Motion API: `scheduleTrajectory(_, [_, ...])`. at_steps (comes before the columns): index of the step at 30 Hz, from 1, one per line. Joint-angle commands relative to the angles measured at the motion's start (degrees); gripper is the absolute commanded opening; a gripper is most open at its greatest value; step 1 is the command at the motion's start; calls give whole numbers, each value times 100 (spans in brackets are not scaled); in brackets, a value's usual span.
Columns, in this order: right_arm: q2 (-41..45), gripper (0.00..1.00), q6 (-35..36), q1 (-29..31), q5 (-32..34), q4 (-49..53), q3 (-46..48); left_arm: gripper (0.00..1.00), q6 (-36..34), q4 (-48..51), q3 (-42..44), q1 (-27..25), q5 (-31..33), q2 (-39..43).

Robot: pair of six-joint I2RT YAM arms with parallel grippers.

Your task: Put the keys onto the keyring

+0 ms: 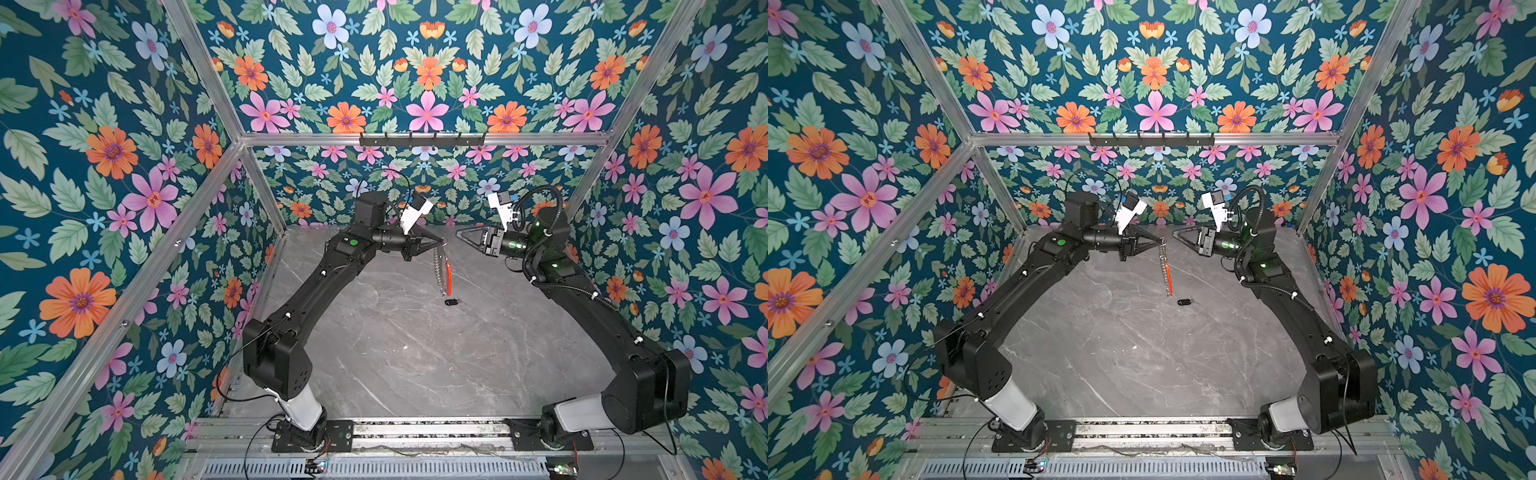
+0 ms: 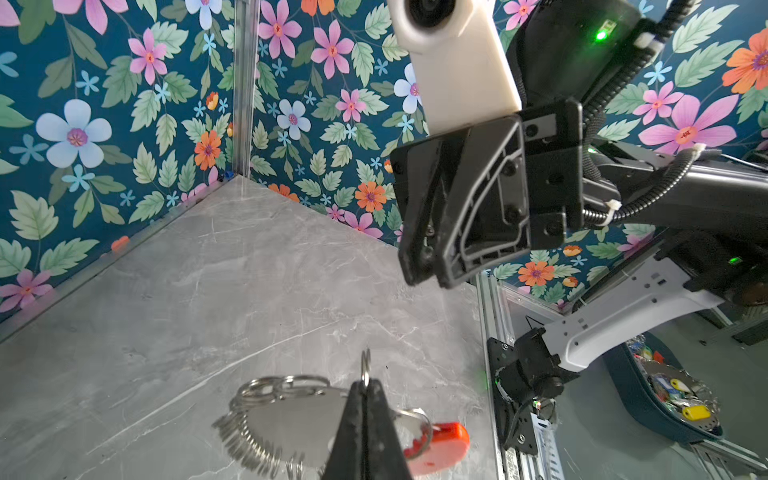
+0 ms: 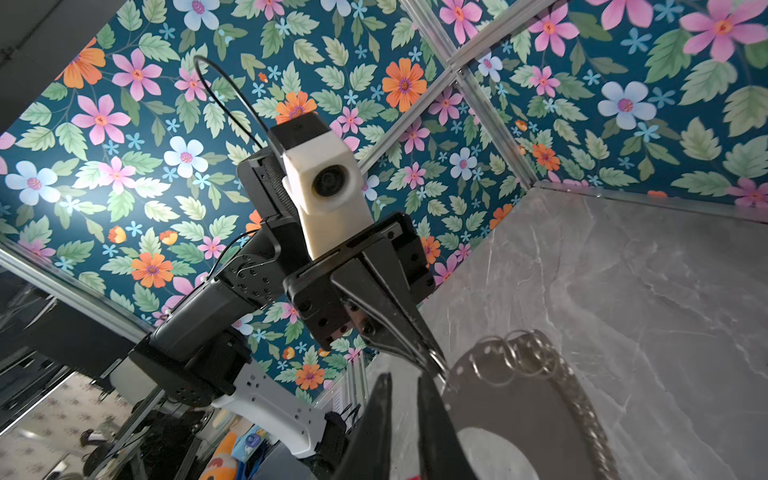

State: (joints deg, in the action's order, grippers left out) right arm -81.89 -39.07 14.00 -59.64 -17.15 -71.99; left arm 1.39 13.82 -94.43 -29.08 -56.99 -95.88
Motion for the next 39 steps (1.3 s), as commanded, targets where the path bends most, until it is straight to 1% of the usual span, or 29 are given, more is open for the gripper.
scheduleTrajectory(1, [-43, 15, 5, 75, -209, -242, 33, 0, 43, -146, 21, 8, -213, 16])
scheduleTrajectory(6, [-111, 14, -133, 145, -205, -537, 139, 0, 156, -269, 39, 8, -340, 92])
scheduleTrajectory(13, [-196, 16, -198, 198, -224, -641, 159, 0, 405, -666, 184, 16, -515, 204])
scheduleTrajectory(18, [-280, 16, -440, 228, -292, -931, 165, 0, 550, -839, 238, 16, -584, 225])
scheduleTrajectory(22, [-319, 12, -514, 278, -305, -1037, 167, 0, 573, -873, 282, 16, -576, 254])
scheduleTrajectory(24, [-320, 7, -514, 295, -300, -1040, 175, 0, 582, -889, 298, 16, -575, 269])
scheduleTrajectory(28, [-319, 5, -510, 313, -277, -1062, 203, 0, 676, -1023, 347, 23, -618, 296])
scheduleTrajectory(31, [-321, 5, -523, 327, -274, -1070, 222, 0, 748, -1153, 395, 25, -646, 314])
scheduleTrajectory(33, [-328, 10, -523, 334, -268, -1085, 230, 0, 792, -1204, 399, 30, -673, 307])
scheduleTrajectory(35, [-328, 13, -517, 349, -281, -1089, 246, 0, 827, -1248, 399, 42, -688, 320])
scheduleTrajectory(39, [-337, 11, -493, 349, -295, -1066, 279, 0, 872, -1329, 411, 60, -682, 346])
